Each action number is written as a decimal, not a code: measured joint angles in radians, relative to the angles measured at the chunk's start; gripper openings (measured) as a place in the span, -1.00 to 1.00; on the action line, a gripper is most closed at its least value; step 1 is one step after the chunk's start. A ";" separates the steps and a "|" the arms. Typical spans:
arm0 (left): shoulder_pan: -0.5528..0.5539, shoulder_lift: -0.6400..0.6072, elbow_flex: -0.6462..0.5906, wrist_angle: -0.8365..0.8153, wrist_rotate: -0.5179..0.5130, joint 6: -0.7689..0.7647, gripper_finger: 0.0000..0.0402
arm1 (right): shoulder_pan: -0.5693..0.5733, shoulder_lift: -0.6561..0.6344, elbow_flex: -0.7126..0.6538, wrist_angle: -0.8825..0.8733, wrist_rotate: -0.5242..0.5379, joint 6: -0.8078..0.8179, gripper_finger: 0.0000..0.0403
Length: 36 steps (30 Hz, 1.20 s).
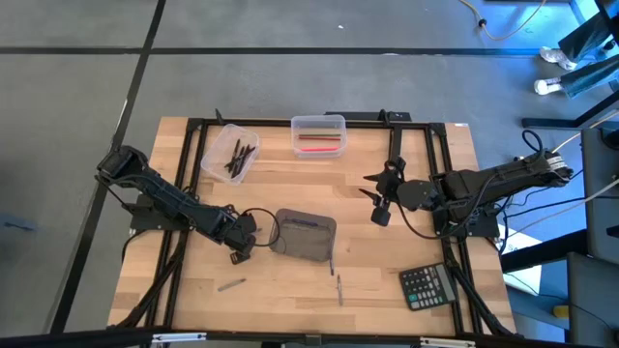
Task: Sort crayons/erasers/pens/pencils in bins
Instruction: Put the gray crayon into the black bin
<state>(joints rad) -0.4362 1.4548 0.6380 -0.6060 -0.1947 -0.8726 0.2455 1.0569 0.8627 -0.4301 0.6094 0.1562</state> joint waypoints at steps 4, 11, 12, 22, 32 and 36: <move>0.000 0.001 0.000 0.001 0.004 0.000 -0.89 | 0.000 0.000 0.000 -0.002 0.000 0.020 -0.15; 0.000 -0.005 0.029 -0.083 0.003 -0.008 -0.95 | 0.000 0.000 0.000 -0.018 0.000 0.023 -0.15; 0.000 -0.012 0.035 -0.124 -0.001 -0.007 -0.94 | 0.000 0.000 0.000 -0.018 0.000 0.024 -0.15; 0.010 -0.077 0.214 -0.324 -0.047 0.027 -0.96 | 0.000 0.000 0.000 -0.016 0.000 0.022 -0.15; 0.010 -0.051 0.412 -0.289 -0.148 0.297 -0.93 | 0.000 0.000 0.000 -0.029 -0.009 0.015 -0.15; 0.011 -0.052 0.480 -0.235 -0.221 0.394 -0.93 | 0.000 0.000 0.000 -0.028 -0.008 0.015 -0.15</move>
<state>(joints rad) -0.4253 1.4028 1.1185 -0.8407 -0.4156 -0.4785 0.2459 1.0573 0.8627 -0.4585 0.6010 0.1711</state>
